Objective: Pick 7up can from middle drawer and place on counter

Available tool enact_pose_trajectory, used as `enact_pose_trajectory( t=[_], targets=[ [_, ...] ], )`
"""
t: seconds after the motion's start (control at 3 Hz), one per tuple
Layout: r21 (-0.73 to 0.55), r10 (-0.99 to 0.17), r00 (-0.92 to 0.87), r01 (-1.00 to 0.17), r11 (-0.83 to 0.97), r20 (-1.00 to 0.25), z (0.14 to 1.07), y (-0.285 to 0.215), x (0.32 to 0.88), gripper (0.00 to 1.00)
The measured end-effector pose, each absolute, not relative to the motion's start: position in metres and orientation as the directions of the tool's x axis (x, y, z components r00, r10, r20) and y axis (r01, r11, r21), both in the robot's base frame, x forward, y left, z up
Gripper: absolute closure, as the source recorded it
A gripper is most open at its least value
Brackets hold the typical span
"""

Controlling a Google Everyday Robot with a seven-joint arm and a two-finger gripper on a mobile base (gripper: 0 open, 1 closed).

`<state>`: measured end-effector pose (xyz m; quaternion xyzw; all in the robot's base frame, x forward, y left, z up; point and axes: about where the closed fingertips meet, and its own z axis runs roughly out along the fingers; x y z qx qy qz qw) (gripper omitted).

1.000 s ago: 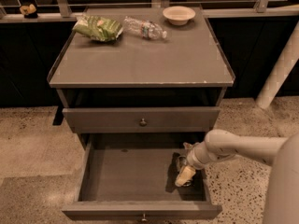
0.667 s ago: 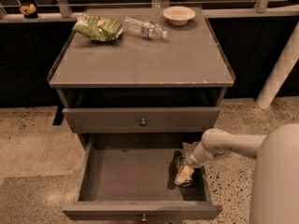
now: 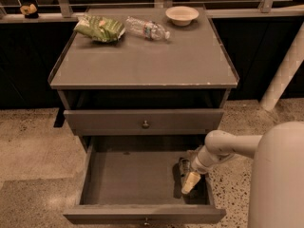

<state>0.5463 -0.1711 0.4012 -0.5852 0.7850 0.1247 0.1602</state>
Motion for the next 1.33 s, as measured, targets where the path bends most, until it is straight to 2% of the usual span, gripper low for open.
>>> enact_pose_trajectory(
  t=[1.0,1.33],
  targets=[
    [0.016,-0.881,-0.290,-0.952,0.307,-0.373,0.369,-0.173,0.547,0.00],
    [0.016,-0.881,-0.290,-0.952,0.307,-0.373,0.369,-0.173,0.547,0.19]
  ],
)
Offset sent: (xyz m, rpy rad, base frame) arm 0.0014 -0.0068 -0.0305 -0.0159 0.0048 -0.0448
